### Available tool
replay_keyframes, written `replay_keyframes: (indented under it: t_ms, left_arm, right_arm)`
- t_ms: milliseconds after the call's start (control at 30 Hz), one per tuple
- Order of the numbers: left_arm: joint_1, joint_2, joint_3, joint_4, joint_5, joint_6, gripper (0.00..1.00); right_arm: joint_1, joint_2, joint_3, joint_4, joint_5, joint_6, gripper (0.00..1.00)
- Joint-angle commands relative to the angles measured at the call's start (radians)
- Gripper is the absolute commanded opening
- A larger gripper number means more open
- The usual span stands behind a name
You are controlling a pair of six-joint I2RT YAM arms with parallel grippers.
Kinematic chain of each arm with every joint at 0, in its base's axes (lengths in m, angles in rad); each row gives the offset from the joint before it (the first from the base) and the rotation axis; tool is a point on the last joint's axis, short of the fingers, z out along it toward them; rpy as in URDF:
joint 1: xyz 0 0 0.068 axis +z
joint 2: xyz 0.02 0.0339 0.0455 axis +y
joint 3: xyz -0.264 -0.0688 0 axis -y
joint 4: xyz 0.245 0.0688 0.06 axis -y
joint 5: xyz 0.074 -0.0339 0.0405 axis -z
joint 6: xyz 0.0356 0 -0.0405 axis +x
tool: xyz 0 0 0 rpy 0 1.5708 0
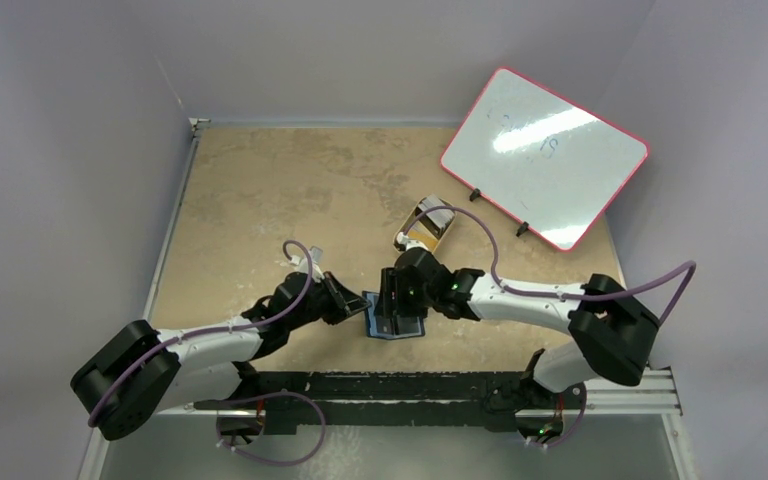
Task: Put the credit cards into the card holder
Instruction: Turn over the card slot in the card holder.
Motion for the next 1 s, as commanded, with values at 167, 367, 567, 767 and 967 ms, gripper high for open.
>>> replay_keyframes:
  t_ms: [167, 367, 567, 767, 967]
  left_arm:
    - [0.002, -0.020, 0.032, 0.044, -0.006, 0.013, 0.00]
    - [0.002, -0.035, 0.026, 0.037, -0.012, 0.010, 0.00]
    - [0.002, -0.044, 0.026, 0.010, -0.019, 0.018, 0.00]
    - [0.002, -0.034, 0.025, 0.011, -0.010, 0.024, 0.00]
    - [0.001, -0.038, 0.025, -0.011, -0.019, 0.034, 0.00]
  right_arm:
    - [0.012, -0.006, 0.062, 0.000, 0.008, -0.006, 0.60]
    - [0.013, 0.017, 0.037, 0.000, 0.016, 0.008, 0.60]
    - [0.014, 0.013, 0.050, -0.059, 0.083, -0.004, 0.56]
    - [0.013, 0.007, 0.067, -0.137, 0.136, -0.006, 0.53]
    - [0.013, -0.022, 0.071, -0.192, 0.150, 0.008, 0.53]
